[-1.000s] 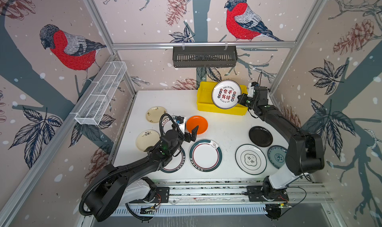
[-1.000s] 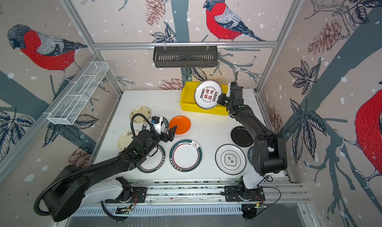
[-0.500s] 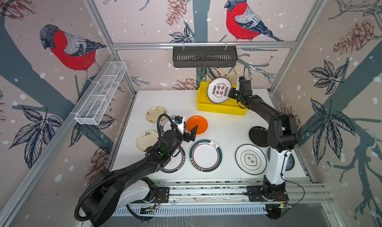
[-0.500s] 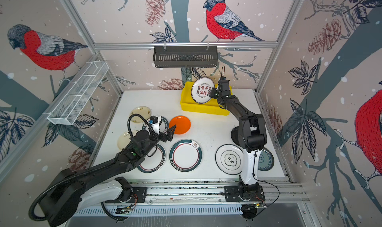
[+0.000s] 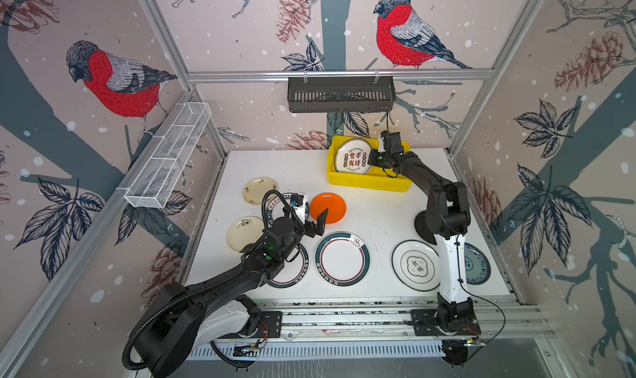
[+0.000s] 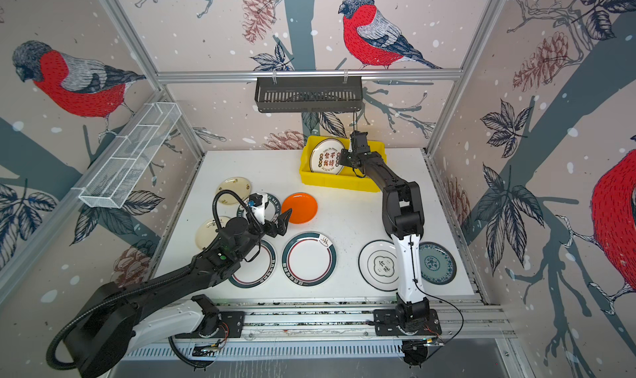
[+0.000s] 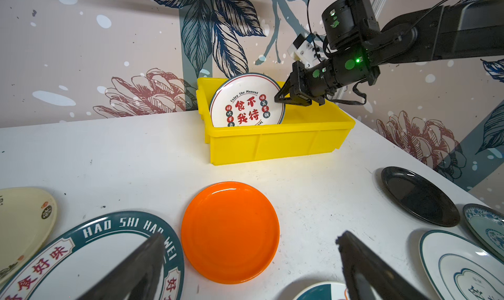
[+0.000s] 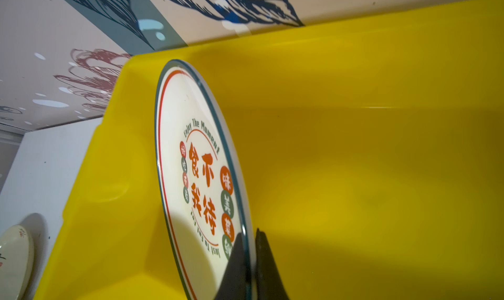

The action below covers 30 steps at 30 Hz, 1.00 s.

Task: Place the plates into the plastic bin on the countertop
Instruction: Place the plate in the plastic bin.

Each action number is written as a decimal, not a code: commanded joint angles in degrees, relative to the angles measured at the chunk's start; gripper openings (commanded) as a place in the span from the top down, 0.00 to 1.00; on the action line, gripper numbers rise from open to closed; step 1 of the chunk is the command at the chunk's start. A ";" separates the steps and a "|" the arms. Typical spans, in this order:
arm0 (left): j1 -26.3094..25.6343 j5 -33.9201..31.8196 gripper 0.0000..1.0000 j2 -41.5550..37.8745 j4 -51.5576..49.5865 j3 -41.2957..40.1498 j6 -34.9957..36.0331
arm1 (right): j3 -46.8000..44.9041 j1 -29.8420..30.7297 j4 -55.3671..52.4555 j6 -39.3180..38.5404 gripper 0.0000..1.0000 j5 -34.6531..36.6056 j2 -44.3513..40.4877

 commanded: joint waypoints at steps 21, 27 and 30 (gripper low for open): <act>-0.01 -0.94 0.02 1.98 -0.69 1.47 0.78 | 1.90 -0.51 -7.70 -2.02 0.54 0.34 -2.87; 0.03 -1.80 0.02 1.31 -0.65 1.08 1.01 | -2.70 -0.64 -8.77 -3.24 0.47 0.82 -11.55; -0.01 -2.52 0.02 1.45 -1.24 1.25 1.24 | -13.80 -0.78 -5.65 -2.66 0.48 -1.31 -19.99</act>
